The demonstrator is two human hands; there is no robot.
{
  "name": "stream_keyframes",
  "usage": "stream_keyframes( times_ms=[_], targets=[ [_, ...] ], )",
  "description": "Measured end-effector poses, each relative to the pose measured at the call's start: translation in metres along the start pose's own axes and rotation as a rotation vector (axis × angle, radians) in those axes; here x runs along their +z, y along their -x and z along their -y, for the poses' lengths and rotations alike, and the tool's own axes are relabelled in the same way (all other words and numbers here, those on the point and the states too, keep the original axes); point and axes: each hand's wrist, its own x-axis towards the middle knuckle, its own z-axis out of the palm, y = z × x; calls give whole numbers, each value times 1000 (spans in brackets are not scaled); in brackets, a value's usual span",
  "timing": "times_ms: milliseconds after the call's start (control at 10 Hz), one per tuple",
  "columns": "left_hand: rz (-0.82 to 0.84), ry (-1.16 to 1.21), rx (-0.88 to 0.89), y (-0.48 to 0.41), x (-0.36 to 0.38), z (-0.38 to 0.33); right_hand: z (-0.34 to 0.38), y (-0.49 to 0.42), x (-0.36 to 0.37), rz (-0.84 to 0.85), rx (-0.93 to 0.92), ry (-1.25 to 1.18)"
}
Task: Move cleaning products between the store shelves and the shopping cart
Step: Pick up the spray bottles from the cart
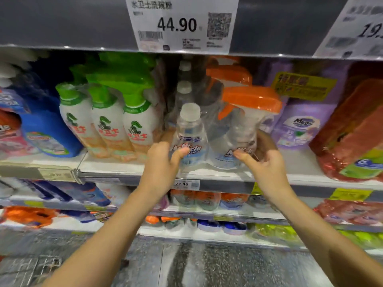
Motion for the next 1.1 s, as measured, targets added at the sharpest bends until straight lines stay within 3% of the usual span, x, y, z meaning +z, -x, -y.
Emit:
stream_keyframes(
  times_ms=[200,300,400,500,600,700,800,1100],
  targets=[
    [-34,36,3,-3,17,-3,-9,-8,1,2,41,49],
    [10,-103,-14,-2,19,-7,-13,-10,-3,70,47,191],
    [8,-162,82,-10,24,-6,-20,-9,-6,93,53,348],
    [76,-203,79,-22,29,-3,-23,-16,1,34,-11,412],
    [150,-305,15,-28,26,-9,-22,-30,9,22,-19,484],
    [154,-327,-168,-41,22,-19,-25,-42,12,19,-3,560],
    [-127,-552,82,-65,50,2,-27,-45,14,16,17,652],
    [-51,-742,-3,-74,53,2,-28,-77,24,-6,-81,713]
  ],
)
